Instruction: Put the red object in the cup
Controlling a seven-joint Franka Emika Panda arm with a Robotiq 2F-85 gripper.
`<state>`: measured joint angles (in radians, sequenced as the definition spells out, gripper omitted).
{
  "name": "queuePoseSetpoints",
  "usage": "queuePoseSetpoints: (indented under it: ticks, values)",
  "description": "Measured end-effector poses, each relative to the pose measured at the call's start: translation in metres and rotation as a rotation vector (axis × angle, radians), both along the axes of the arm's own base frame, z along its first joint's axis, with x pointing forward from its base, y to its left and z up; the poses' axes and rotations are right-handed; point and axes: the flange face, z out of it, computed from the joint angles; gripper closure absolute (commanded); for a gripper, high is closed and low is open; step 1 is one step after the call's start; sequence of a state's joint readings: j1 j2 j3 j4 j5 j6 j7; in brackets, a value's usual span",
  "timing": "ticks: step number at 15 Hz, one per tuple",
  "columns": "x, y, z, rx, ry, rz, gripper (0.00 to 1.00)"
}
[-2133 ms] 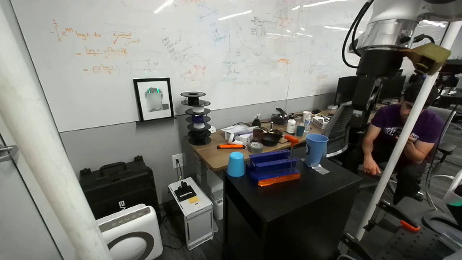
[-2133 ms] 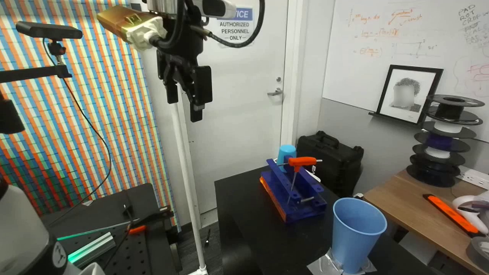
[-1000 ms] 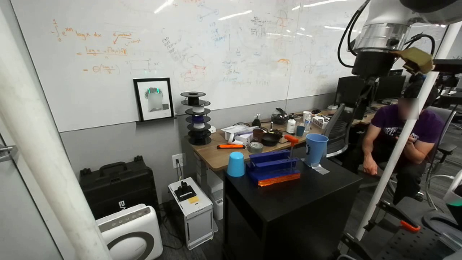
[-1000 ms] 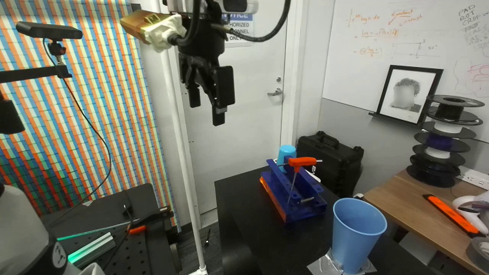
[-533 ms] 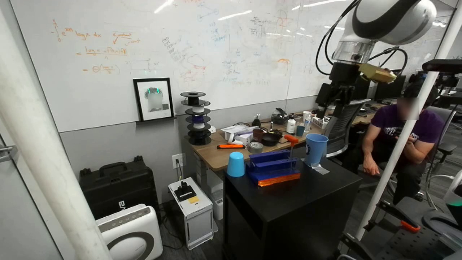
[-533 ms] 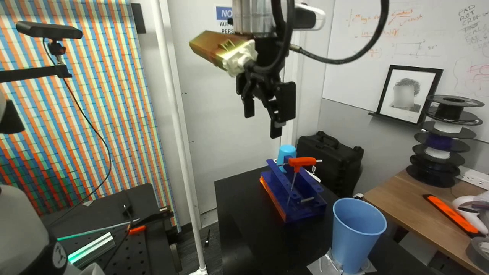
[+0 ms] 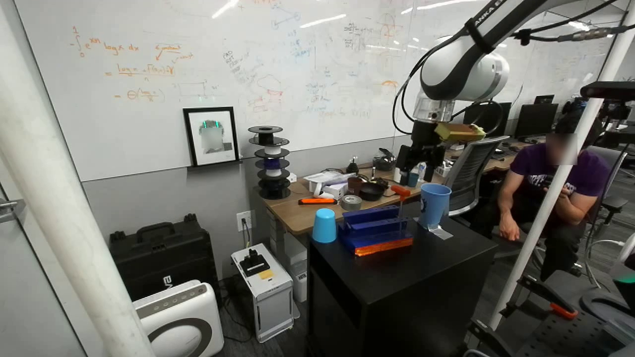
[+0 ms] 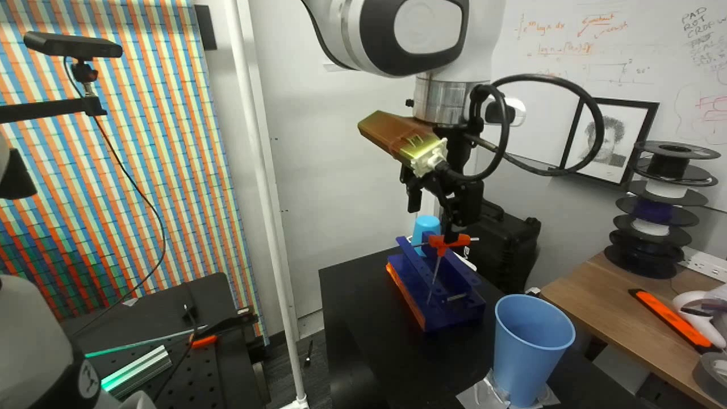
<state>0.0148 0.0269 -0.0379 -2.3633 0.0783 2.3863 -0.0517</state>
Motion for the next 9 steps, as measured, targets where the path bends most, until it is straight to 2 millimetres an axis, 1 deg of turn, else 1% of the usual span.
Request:
queuePoseSetpoints:
  ticks: [2,3,4,6,7,9]
  values:
    - [0.015,0.0,-0.015,-0.004,0.021,-0.015,0.0]
    - [0.021,-0.001,-0.022,-0.005,0.03,-0.022,0.25]
    - [0.027,-0.001,-0.029,-0.006,0.038,-0.028,0.25]
    - [0.035,-0.001,-0.04,-0.008,0.052,-0.029,0.42]
    - [0.038,-0.001,-0.045,-0.008,0.058,-0.027,0.51]
    - [0.042,0.002,-0.053,-0.008,0.068,-0.023,0.65]
